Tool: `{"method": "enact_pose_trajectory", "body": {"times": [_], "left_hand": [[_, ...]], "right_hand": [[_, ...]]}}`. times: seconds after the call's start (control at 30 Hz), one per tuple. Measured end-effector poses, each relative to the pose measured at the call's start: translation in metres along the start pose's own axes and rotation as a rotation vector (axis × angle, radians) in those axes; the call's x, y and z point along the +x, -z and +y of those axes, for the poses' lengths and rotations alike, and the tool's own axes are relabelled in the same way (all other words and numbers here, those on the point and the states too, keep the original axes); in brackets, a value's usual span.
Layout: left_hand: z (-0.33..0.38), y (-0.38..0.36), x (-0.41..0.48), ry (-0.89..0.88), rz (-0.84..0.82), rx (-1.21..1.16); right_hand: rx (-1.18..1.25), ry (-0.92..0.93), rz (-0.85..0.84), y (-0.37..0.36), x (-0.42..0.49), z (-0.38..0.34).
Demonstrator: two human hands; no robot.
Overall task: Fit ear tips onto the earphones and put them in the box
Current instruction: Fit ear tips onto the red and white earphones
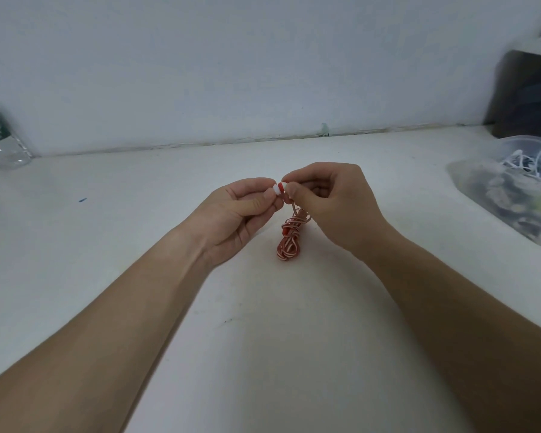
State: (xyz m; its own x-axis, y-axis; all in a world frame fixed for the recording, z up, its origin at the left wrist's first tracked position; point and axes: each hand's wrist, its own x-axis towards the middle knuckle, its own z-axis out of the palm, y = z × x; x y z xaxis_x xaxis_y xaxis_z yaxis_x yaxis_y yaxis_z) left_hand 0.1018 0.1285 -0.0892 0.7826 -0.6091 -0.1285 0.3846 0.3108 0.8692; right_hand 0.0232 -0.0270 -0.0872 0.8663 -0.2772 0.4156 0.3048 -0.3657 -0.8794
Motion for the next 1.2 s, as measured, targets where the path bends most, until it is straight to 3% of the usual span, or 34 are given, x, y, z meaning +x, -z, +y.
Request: {"method": "enact_pose_trajectory", "body": {"times": [0.93, 1.2], "left_hand": [[0.0042, -0.0034, -0.0007, -0.006, 0.05, 0.009], [0.0054, -0.0048, -0.0019, 0.001, 0.056, -0.018]], "right_hand": [[-0.034, 0.007, 0.043, 0.0025, 0.0022, 0.0044], [0.062, -0.029, 0.047, 0.0042, 0.0025, 0.0026]]}}
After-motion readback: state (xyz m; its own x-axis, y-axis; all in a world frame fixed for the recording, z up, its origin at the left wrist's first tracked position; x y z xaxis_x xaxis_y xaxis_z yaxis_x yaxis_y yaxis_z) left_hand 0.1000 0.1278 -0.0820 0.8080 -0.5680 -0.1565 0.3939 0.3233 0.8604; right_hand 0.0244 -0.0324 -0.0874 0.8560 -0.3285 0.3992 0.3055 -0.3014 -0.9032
